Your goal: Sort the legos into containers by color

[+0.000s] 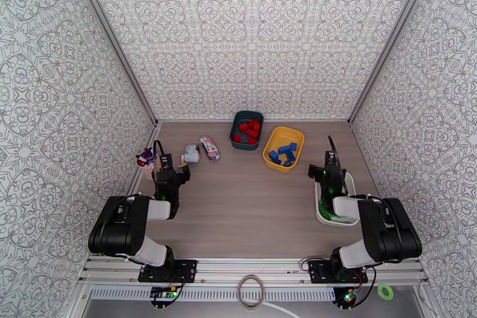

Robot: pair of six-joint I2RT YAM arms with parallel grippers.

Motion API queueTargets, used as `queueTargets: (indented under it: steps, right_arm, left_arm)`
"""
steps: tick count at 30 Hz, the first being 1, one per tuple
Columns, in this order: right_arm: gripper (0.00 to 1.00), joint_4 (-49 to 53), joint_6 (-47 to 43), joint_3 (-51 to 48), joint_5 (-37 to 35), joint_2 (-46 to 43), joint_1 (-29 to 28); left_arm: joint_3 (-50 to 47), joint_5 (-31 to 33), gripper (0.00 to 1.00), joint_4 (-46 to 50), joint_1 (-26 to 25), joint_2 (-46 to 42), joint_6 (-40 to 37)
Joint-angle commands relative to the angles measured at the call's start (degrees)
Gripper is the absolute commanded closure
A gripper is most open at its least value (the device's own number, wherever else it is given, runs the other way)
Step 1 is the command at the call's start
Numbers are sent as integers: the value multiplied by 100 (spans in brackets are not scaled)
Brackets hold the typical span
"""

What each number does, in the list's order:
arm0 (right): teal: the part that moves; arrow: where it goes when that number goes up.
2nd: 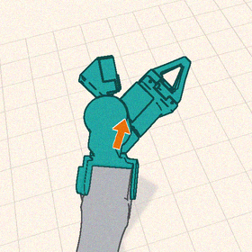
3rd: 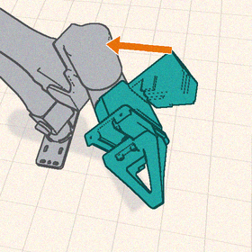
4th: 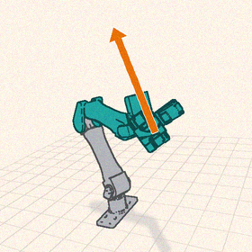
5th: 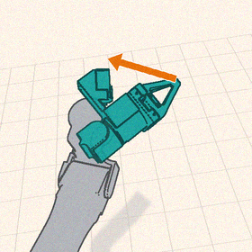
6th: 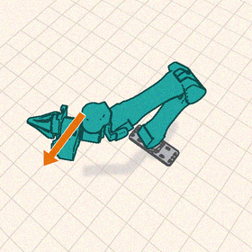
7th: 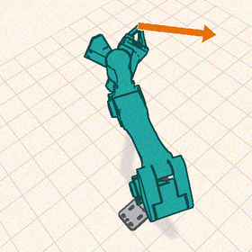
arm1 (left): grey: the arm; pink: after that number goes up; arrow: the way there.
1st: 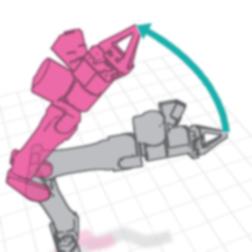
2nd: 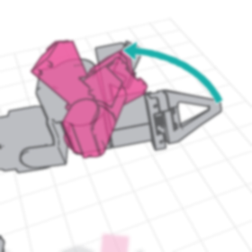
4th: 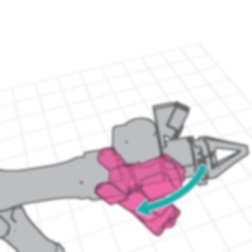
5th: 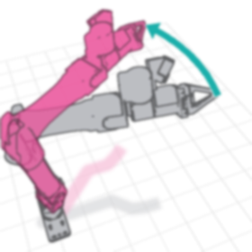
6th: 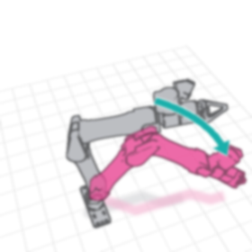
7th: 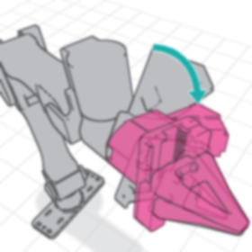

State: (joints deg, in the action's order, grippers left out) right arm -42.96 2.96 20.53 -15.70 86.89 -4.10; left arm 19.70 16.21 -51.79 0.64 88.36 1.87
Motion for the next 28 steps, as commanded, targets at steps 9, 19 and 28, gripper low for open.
queueTargets:
  steps: [9, 19, 28]
  right_arm:
    - [1, -750, -113, 108, 515, -14, 102]
    - [1, -594, -125, 229, 605, 70, 100]
    - [1, -623, -204, 172, 1030, -5, 216]
  left_arm:
    - [141, -285, 0, -103, 190, 16, 57]
    - [151, -267, 1, -95, 179, 15, 47]
    - [164, -250, 1, -81, 173, 24, 46]
